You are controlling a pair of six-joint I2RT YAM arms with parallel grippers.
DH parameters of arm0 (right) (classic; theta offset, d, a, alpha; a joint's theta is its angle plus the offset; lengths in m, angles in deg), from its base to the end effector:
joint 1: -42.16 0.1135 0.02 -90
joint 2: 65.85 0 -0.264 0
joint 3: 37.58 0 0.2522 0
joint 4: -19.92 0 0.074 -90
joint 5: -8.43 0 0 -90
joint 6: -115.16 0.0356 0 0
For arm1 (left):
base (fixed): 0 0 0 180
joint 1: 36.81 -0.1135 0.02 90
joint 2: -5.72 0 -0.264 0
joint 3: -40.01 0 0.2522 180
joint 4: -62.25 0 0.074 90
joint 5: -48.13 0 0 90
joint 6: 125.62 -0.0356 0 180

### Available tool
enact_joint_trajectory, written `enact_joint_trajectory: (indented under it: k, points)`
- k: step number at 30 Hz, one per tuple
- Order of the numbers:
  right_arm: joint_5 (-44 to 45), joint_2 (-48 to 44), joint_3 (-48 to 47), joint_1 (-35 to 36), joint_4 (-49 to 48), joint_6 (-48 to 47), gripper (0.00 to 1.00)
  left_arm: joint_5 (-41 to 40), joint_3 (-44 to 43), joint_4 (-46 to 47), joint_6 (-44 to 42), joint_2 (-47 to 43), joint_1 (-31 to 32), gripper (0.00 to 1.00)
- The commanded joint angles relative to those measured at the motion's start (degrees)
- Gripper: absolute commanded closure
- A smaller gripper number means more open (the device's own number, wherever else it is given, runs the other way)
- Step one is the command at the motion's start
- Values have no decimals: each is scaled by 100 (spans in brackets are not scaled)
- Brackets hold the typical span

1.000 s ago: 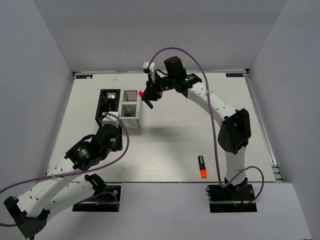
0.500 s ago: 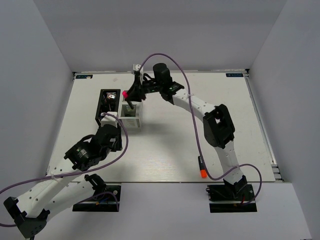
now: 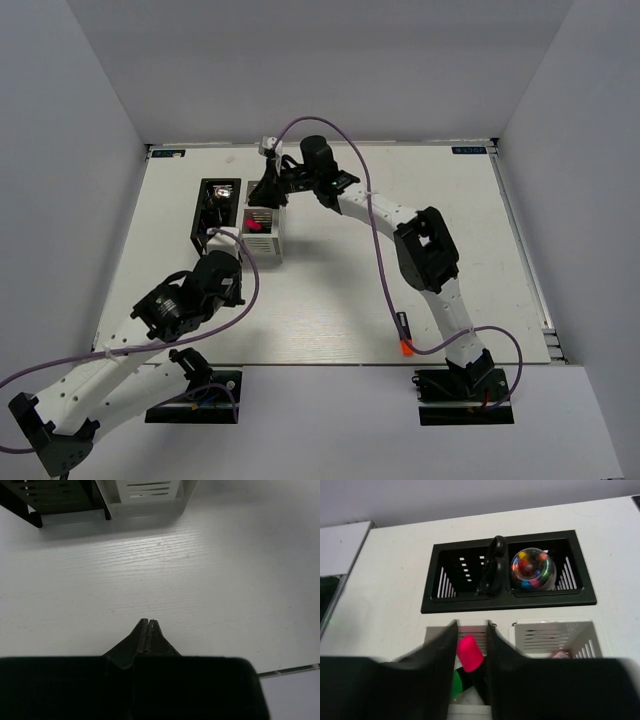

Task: Sort the stationery into containers
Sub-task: Place the pen in the storage box, then pick up the pen from the corner of the board.

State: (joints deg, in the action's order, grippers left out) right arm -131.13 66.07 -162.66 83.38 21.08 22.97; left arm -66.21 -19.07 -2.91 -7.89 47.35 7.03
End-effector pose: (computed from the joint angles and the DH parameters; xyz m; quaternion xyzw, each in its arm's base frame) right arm 0.3905 0.3781 0.2664 -0.5089 0.5349 0.4971 0.4558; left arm 0.1075 -0.0828 0.2858 0.0525 0.9134 -0.0467 0.4010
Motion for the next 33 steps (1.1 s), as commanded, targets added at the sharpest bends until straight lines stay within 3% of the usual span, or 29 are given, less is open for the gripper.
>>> enact_joint_trajectory:
  k: [1,2,4,6,7,9,10,11,12,13,14,15,16,17,19,20,23,25,28,30,33]
  points:
    - [166,-579,-267,-17,-331,596,83,306,-3,217,-30,99,63,100]
    - [253,-701,-267,-17,-252,789,99,316,-29,270,-13,126,142,100]
    - [637,-1026,-354,-52,202,896,100,385,-152,411,5,293,309,100]
    - [1261,-1185,-791,-60,1789,512,100,403,-205,751,75,494,538,100]
    - [2439,-1438,-1011,-52,2805,-65,100,421,-327,867,110,678,773,100]
    - [3133,-1659,-831,-122,4033,-220,100,404,-442,1086,285,1099,942,100]
    - [3902,-2096,-455,-235,4211,-89,71,377,-704,1114,547,1450,1134,100]
    - [3910,-2230,-42,-463,4579,-114,43,342,-802,1158,654,1645,1188,100]
    - [3893,-2362,171,-578,5009,-132,24,325,-968,1228,760,2195,1241,98]
    - [3858,-2799,364,-710,5213,-80,22,246,-1048,1333,1196,2383,1433,94]
    - [3814,-2960,1193,-1129,5441,-88,30,167,-1249,1473,1322,2577,1513,88]
    - [3874,-3327,1506,-1298,5478,8,61,-17,-1321,1536,1549,3135,1592,69]
    - [3927,-3705,1813,-1448,5461,87,98,-175,-1435,1536,1865,3341,1863,66]
    - [4206,-4039,2747,-1910,5348,105,100,-307,-1775,1562,1903,3552,1935,66]
    - [4349,-4418,3542,-2369,5373,140,100,-606,-2493,1458,2376,4404,2276,42]
    - [4541,-4586,3678,-2468,5530,184,100,-677,-2769,1327,2735,4633,2348,35]
    - [4587,-5024,4338,-2837,5699,376,98,-1098,-4365,89,3712,6351,2639,25]
    - [4456,-5376,4897,-3075,5524,448,98,-1214,-5157,-440,3906,6743,2779,17]
    - [4236,-5834,5216,-3365,5364,685,89,-1135,-5978,-862,4660,7403,2894,18]
    - [4122,-5984,5262,-3619,5347,747,72,-1021,-6224,-1179,5301,7649,2964,21]
    - [4147,-5994,5192,-3918,5426,791,72,-941,-6200,-1303,5742,7746,3087,26]
